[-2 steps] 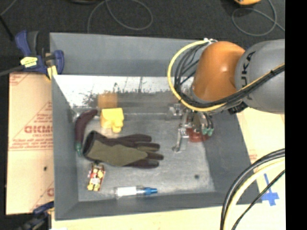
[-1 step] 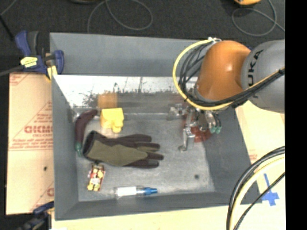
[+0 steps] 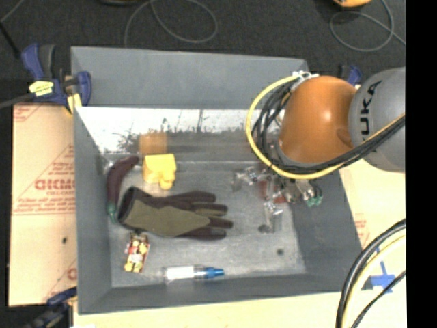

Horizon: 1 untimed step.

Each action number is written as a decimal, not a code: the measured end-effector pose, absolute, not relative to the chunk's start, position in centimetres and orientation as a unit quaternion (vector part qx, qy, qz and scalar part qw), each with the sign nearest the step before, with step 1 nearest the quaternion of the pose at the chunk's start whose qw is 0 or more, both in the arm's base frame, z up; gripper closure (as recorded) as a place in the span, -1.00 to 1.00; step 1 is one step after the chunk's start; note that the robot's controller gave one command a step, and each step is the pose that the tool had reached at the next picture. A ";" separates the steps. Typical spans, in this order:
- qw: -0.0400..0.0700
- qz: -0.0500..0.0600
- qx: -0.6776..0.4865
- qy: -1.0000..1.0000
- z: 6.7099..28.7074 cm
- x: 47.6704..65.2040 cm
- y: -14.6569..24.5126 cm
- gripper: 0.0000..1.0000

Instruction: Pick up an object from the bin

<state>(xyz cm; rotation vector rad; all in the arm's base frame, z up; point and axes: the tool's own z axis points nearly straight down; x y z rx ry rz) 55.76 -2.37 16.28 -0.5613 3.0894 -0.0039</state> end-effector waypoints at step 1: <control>0.006 0.000 -0.108 0.994 12.2 56.0 0.0 -1.00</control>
Offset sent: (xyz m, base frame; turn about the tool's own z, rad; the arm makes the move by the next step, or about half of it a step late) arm 0.0351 0.0610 -0.0174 0.0660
